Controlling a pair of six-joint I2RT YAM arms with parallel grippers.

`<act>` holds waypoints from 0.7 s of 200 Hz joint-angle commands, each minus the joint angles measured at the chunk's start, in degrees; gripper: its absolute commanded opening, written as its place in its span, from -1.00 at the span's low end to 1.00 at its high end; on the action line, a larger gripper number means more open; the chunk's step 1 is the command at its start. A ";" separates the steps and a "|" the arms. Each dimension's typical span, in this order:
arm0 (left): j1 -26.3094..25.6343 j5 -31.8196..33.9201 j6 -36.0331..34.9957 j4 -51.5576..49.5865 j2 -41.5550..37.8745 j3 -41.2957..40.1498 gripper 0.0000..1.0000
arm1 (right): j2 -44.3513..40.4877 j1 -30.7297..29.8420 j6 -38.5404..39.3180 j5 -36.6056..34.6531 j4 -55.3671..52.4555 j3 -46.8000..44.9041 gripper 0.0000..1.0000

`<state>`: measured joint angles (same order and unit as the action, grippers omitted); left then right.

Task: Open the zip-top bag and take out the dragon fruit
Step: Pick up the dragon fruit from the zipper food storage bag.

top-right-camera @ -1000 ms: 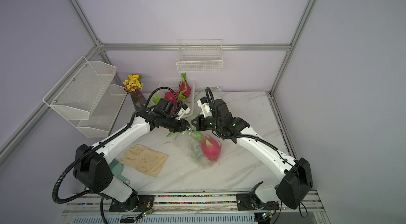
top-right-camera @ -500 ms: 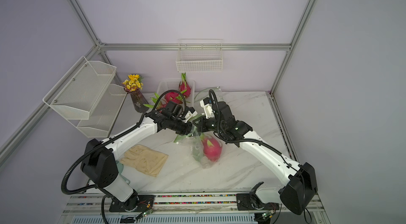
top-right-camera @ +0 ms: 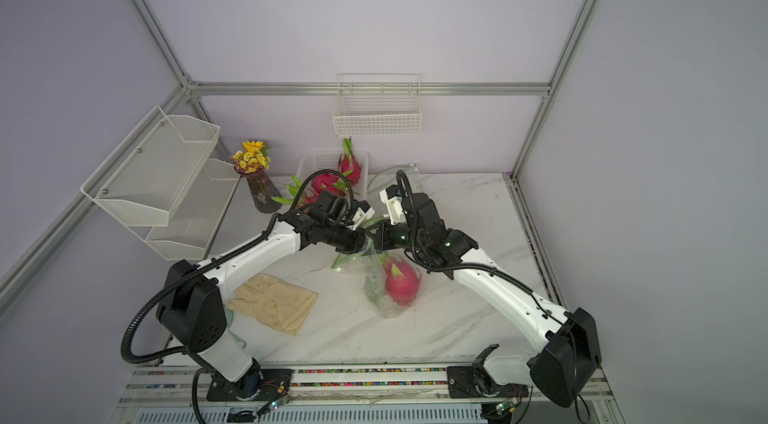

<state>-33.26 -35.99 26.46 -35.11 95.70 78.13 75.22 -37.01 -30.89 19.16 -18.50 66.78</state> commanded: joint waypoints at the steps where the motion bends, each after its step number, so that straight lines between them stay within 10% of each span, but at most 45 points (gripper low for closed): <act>1: -0.49 1.19 1.40 2.89 0.51 1.98 -0.16 | -1.66 -0.25 -0.64 0.79 2.56 -0.47 -1.00; 140: -1.63 -0.07 4.13 7.32 3.35 2.91 -0.62 | -2.11 -0.25 -0.92 0.97 3.21 -1.78 -1.00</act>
<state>-33.93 -35.29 29.21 -32.49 99.24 79.31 74.87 -36.84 -31.07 18.79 -18.20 65.54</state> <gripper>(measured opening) 0.219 0.053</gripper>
